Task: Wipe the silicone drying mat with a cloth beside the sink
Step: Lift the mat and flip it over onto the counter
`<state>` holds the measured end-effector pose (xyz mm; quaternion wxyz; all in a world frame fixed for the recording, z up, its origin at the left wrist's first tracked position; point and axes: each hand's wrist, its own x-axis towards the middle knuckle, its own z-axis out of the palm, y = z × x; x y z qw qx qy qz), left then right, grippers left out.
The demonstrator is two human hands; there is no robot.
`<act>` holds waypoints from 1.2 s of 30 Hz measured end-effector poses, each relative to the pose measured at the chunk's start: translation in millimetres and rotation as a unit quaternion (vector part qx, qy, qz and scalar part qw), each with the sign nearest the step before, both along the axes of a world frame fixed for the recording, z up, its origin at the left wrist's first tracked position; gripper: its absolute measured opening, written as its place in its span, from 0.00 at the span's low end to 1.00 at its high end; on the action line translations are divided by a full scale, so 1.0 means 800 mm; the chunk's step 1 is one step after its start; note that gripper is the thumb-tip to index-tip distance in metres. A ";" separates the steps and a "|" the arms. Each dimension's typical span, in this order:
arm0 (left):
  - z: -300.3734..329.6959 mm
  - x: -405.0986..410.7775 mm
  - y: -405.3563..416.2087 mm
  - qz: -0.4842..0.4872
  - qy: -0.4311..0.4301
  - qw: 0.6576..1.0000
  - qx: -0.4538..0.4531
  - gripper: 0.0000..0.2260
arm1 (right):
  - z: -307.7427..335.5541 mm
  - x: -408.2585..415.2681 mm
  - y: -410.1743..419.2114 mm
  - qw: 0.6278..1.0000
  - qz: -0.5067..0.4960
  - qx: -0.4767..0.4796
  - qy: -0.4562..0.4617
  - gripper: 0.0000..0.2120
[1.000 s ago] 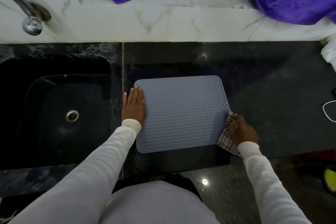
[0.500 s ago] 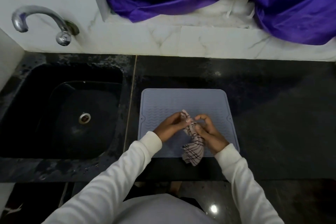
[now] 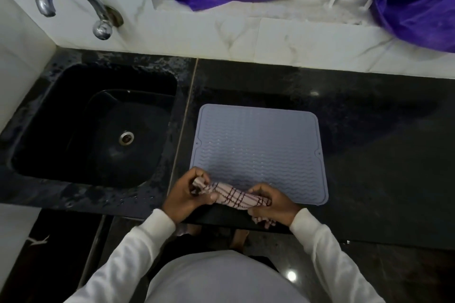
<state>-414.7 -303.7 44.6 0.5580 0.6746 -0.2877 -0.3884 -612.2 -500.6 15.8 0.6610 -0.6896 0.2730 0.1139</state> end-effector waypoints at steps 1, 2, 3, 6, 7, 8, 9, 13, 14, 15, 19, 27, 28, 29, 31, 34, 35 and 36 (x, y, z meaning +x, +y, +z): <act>-0.008 -0.001 0.014 -0.015 -0.022 1.000 0.007 0.15 | 0.001 -0.006 -0.002 1.000 0.011 0.004 0.006 0.16; -0.014 -0.004 0.025 -0.026 -0.043 0.999 0.012 0.15 | 0.001 -0.011 -0.002 0.999 0.025 -0.019 0.005 0.15; -0.020 -0.008 0.032 -0.032 -0.063 0.997 0.013 0.15 | -0.001 -0.014 -0.003 0.997 0.035 -0.064 -0.009 0.14; -0.037 -0.028 0.042 -0.049 -0.174 0.983 0.007 0.22 | -0.020 -0.020 0.001 0.964 0.084 -0.243 -0.075 0.17; -0.043 -0.033 0.044 -0.065 -0.222 0.973 0.008 0.23 | -0.024 -0.022 0.003 0.958 0.080 -0.261 -0.081 0.18; -0.050 -0.036 0.046 -0.084 -0.261 0.961 0.014 0.22 | -0.026 -0.024 0.005 0.952 0.079 -0.283 -0.083 0.17; -0.057 -0.036 0.050 -0.110 -0.296 0.949 0.024 0.21 | -0.027 -0.025 0.007 0.941 0.083 -0.316 -0.088 0.16; -0.074 -0.028 0.063 -0.194 -0.409 0.889 0.061 0.21 | -0.033 -0.038 0.016 0.868 0.119 -0.469 -0.113 0.13; -0.075 -0.025 0.064 -0.194 -0.422 0.883 0.064 0.19 | -0.036 -0.041 0.018 0.863 0.112 -0.480 -0.114 0.13; -0.075 -0.023 0.064 -0.191 -0.432 0.879 0.066 0.17 | -0.039 -0.044 0.021 0.860 0.099 -0.487 -0.118 0.13; -0.072 -0.016 0.062 -0.183 -0.438 0.876 0.082 0.18 | -0.046 -0.047 0.031 0.849 0.079 -0.507 -0.125 0.13; -0.034 -0.012 0.055 -0.100 -0.343 0.934 0.010 0.24 | -0.030 -0.052 0.010 0.894 -0.034 -0.438 -0.088 0.23; -0.026 -0.007 0.052 -0.069 -0.317 0.946 -0.001 0.22 | -0.027 -0.053 -0.005 0.896 -0.075 -0.432 -0.071 0.23; -0.024 -0.001 0.048 -0.029 -0.291 0.956 -0.003 0.21 | -0.023 -0.055 -0.022 0.892 -0.115 -0.433 -0.052 0.22; -0.031 0.013 0.031 0.058 -0.227 0.972 0.012 0.20 | -0.020 -0.060 -0.061 0.875 -0.184 -0.447 -0.012 0.21; -0.040 0.041 -0.014 0.155 -0.123 0.976 0.093 0.20 | -0.020 -0.064 -0.118 0.857 -0.224 -0.456 0.089 0.28; -0.045 0.053 -0.032 0.166 -0.118 0.970 0.132 0.19 | -0.019 -0.061 -0.132 0.855 -0.227 -0.446 0.134 0.32; -0.050 0.063 -0.048 0.165 -0.124 0.964 0.168 0.17 | -0.019 -0.056 -0.142 0.854 -0.232 -0.430 0.178 0.35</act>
